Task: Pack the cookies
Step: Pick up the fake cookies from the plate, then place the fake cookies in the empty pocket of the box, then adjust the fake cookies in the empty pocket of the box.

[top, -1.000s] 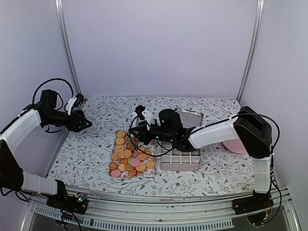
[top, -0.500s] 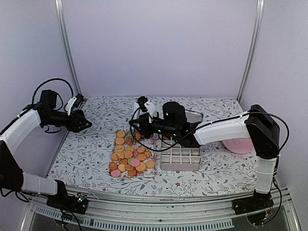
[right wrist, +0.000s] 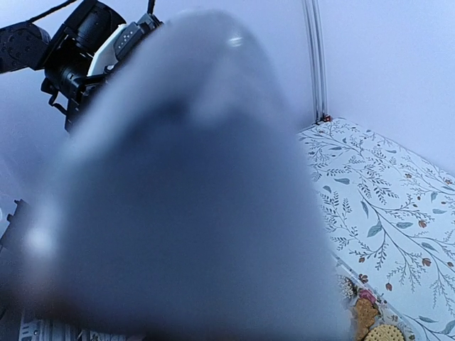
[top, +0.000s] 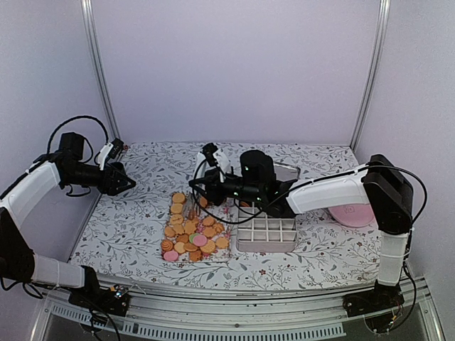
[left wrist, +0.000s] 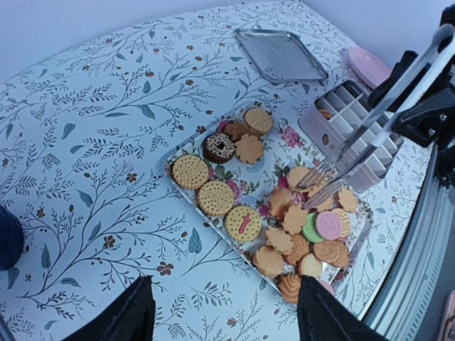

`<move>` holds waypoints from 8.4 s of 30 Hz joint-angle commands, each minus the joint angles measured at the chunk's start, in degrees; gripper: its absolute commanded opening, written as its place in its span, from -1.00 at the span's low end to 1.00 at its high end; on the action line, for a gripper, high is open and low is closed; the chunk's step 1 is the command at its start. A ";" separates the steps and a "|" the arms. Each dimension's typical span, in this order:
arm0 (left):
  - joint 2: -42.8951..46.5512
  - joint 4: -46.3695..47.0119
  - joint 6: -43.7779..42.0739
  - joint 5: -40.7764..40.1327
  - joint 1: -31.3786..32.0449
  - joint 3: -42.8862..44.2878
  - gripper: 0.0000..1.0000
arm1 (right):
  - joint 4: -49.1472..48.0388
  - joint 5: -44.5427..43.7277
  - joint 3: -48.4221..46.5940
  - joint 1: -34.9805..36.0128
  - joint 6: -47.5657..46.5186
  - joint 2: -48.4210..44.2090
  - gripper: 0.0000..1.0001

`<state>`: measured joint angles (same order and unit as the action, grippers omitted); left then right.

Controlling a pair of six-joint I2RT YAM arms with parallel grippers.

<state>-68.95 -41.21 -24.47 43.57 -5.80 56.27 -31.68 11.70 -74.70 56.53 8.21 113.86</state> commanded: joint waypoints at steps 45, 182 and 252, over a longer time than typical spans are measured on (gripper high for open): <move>0.66 0.52 -0.50 0.37 -0.44 -0.15 0.38 | 0.43 3.81 -4.07 -0.99 -0.41 4.43 -0.30; -0.21 1.40 0.14 1.09 -0.44 0.29 0.38 | 5.85 -14.99 23.06 -16.02 -1.20 -29.96 -0.10; -0.05 2.28 0.45 0.39 -0.44 0.07 0.38 | 7.26 -24.99 21.59 -9.99 -5.20 -25.18 -0.31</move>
<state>-69.36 -39.68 -23.97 43.31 -5.80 56.25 -22.26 -12.71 -50.92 46.59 5.02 88.01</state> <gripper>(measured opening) 0.686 0.346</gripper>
